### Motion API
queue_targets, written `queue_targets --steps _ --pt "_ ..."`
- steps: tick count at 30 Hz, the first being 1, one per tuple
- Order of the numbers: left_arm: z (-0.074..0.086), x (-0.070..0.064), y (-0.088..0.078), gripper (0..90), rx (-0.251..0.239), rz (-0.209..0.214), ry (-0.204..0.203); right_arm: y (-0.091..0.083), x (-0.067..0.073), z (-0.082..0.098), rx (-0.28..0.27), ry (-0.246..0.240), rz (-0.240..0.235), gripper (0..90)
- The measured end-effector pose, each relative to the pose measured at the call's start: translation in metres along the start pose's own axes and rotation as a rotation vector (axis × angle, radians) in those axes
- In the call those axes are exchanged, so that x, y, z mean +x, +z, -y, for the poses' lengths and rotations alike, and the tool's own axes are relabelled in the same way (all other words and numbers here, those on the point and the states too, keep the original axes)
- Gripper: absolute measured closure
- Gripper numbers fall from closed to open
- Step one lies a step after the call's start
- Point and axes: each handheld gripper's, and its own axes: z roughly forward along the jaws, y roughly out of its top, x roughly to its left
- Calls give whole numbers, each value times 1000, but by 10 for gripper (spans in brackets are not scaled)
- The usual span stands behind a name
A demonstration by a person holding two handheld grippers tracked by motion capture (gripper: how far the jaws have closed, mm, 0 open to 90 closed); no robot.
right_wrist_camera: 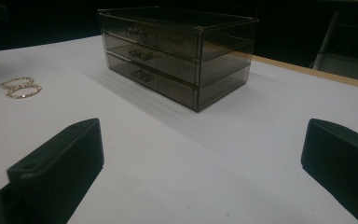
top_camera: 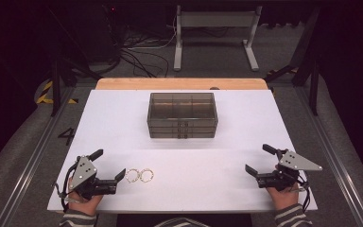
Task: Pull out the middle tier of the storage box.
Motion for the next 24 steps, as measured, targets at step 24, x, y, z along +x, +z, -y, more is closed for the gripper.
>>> queue_targets --steps 24 --pt "0 1 1 0 -4 5 -21 5 4 -1 37 -28 -27 3"
